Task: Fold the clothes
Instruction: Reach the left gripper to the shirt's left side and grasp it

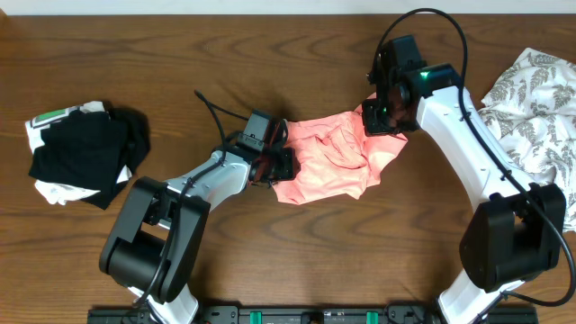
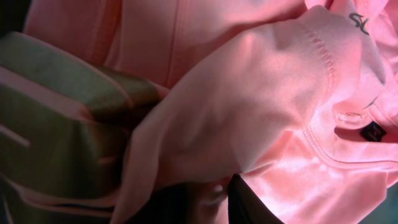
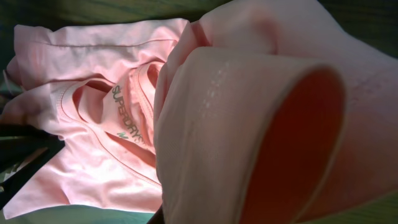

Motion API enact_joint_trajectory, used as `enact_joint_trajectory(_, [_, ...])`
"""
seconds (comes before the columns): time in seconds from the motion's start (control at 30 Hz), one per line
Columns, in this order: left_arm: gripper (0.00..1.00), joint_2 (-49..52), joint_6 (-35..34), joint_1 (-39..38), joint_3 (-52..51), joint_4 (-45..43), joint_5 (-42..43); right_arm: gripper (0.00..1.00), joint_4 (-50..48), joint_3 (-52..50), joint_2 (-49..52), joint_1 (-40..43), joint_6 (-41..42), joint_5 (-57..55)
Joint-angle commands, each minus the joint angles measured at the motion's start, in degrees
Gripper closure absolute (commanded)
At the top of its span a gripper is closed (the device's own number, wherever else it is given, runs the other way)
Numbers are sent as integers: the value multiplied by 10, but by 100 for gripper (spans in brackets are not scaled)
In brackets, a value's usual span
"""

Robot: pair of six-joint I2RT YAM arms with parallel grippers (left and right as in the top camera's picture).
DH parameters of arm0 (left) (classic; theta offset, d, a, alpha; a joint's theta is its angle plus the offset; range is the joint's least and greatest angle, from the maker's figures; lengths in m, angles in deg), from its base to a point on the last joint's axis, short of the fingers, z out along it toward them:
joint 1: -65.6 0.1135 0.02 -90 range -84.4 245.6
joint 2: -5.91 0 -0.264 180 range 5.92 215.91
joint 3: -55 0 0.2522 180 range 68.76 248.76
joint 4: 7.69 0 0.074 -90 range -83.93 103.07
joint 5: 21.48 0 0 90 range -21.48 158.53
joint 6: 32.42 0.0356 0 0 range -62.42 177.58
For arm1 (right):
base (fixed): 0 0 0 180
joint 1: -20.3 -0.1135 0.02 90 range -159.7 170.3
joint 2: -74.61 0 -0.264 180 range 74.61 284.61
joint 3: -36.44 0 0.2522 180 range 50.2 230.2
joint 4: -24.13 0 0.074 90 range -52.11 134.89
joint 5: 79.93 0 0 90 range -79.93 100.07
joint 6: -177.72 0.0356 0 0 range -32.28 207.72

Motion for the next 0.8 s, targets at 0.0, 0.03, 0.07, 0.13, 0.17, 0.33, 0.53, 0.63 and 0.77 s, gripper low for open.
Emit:
enact_joint_trajectory(0.0, [73, 10, 6, 2, -3, 2, 14, 99, -1, 10, 3, -1, 14, 5])
enact_joint_trajectory(0.03, [70, 10, 12, 2, -3, 2, 21, 99, -1, 10, 3, -1, 14, 5])
enact_joint_trajectory(0.07, [68, 8, 16, 2, -2, 3, 25, 99, -1, 10, 3, -1, 14, 5])
enact_joint_trajectory(0.13, [67, 0, 32, 2, -2, 9, 25, 99, -1, 10, 3, -1, 14, 5])
enact_joint_trajectory(0.17, [67, -7, 39, 3, -2, 11, 25, 99, -1, 10, 3, -1, 14, 5])
enact_joint_trajectory(0.33, [64, -53, 40, 9, -1, 25, 25, 99, 0, 10, 3, -1, 14, 5])
enact_joint_trajectory(0.53, [63, -129, 42, 19, -1, 55, 19, 99, 1, 10, 3, -1, 14, 5])
enact_joint_trajectory(0.63, [63, -138, 42, 18, -2, 70, 7, 99, 1, 10, 3, -1, 14, 5])
enact_joint_trajectory(0.77, [63, -124, 42, 18, -2, 104, -30, 99, 1, 10, 3, -1, 13, 4])
